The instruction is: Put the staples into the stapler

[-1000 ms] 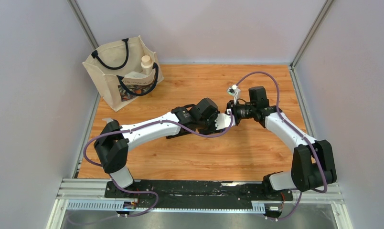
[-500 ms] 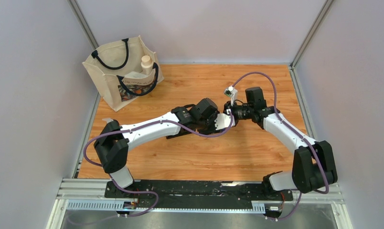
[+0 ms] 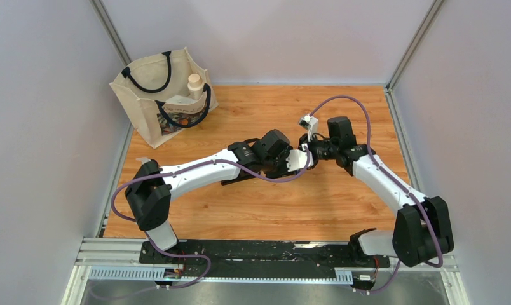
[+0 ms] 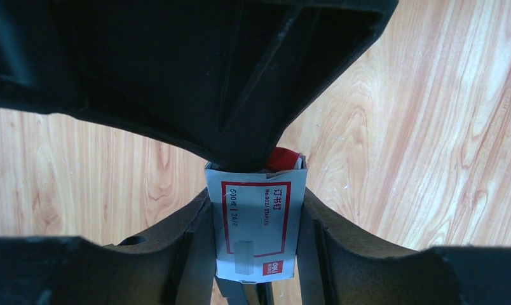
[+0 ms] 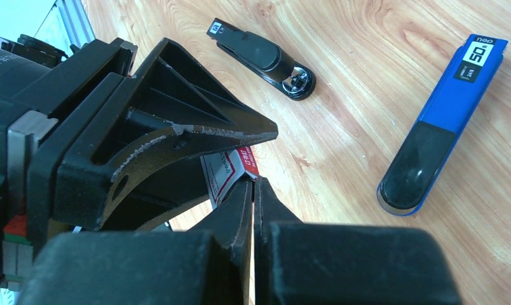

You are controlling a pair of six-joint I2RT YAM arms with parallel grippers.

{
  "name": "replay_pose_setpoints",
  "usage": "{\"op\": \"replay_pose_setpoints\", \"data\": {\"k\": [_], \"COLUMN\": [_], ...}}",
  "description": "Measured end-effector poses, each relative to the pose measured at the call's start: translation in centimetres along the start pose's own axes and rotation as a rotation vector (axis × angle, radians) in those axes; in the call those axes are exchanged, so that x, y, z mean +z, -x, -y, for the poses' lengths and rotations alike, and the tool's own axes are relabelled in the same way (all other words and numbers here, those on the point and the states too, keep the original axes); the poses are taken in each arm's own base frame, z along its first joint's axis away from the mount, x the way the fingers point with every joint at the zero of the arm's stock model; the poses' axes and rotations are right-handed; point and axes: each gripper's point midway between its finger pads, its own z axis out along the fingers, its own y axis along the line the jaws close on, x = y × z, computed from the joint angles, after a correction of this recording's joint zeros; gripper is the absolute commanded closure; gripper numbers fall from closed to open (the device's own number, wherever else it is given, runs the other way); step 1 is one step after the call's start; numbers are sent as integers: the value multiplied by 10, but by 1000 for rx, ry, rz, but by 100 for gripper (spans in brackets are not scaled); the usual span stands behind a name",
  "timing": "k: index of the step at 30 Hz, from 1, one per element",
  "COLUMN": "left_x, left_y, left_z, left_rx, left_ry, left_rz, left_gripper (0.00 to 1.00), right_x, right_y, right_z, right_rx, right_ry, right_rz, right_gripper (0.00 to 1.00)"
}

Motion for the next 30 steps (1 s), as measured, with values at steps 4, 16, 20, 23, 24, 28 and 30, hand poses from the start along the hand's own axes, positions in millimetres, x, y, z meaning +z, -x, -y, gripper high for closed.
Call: {"op": "replay_pose_setpoints", "data": {"k": [4,16,20,23,24,28,30], "left_x": [0,1,1,1,1,0,0], "left_y": [1,7,7,7,6,1,0], "left_z": [0,-5,-4,-3,-3,1,7], "left_rx": [-1,0,-4,-13,-16,-25,-25], "left_ry": [0,15,13,12,11,-11,-33], "left_rz": [3,29,31,29,27,9,5], "left_gripper": [67,67,67,69,71,73,74], "right_x": [-1,-5,-5,-6,-6,-8,-12], "right_y": [0,5,5,6,6,8,9], "right_z": [1,6,8,10,11,26,36], "right_rx": [-7,-22,-22,-23,-24,-38,-41], "right_ry": [-18,-87,-100,-110,-116,-192,-239], "right_rz": [3,22,23,23,24,31,36], "right_gripper": [98,94,94,94,94,95,95]}}
